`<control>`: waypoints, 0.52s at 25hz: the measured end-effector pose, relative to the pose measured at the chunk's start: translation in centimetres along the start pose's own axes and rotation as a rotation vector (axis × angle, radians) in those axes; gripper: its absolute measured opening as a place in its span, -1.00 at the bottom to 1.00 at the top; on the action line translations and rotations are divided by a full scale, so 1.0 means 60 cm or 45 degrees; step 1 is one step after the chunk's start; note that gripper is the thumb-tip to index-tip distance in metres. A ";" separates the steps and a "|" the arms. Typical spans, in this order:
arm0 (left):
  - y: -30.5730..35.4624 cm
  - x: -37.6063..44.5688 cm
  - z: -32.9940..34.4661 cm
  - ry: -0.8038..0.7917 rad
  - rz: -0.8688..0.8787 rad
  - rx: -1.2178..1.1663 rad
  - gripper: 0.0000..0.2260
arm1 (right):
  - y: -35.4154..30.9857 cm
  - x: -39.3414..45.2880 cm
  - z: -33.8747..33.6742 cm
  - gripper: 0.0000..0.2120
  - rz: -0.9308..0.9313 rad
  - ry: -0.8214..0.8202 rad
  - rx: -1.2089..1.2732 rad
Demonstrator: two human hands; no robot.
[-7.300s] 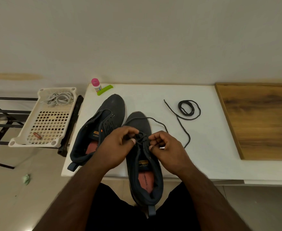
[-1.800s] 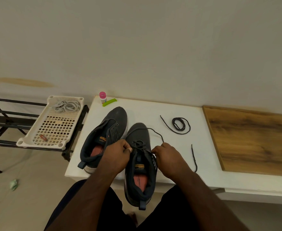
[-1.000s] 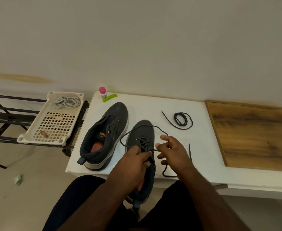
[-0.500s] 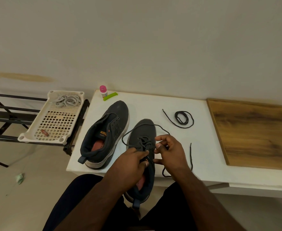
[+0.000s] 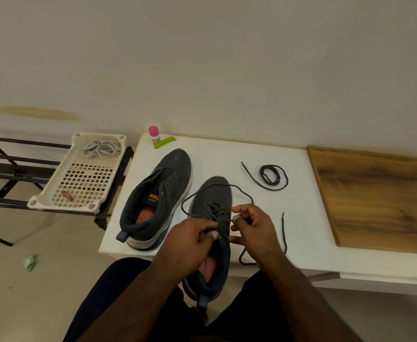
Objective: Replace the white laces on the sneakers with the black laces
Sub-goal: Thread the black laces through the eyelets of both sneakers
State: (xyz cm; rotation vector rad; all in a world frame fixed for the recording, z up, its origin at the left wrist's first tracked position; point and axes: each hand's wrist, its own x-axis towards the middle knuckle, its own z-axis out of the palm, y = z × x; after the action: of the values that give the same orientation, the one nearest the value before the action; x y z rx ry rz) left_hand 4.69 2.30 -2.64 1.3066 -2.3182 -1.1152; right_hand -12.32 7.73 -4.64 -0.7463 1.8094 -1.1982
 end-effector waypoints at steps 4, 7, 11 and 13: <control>-0.023 0.013 -0.009 0.175 -0.288 -0.079 -0.92 | 0.003 0.003 -0.002 -0.78 0.006 -0.003 -0.066; -0.020 0.017 -0.001 0.162 -0.334 -0.105 -0.82 | 0.004 0.009 0.000 -0.80 -0.089 0.071 -0.326; -0.017 0.023 -0.002 0.086 -0.295 -0.074 -0.69 | -0.013 0.010 0.010 -0.92 -0.148 0.043 -0.420; -0.018 0.025 -0.009 0.052 -0.239 -0.015 -0.76 | -0.012 0.009 0.017 -0.81 -0.127 -0.025 -0.473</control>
State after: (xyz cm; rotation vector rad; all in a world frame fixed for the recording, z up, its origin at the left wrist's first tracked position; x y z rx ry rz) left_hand 4.82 0.49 -3.30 1.5544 -2.1927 -1.1436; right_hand -11.69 6.55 -4.34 -1.0637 2.0242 -0.9199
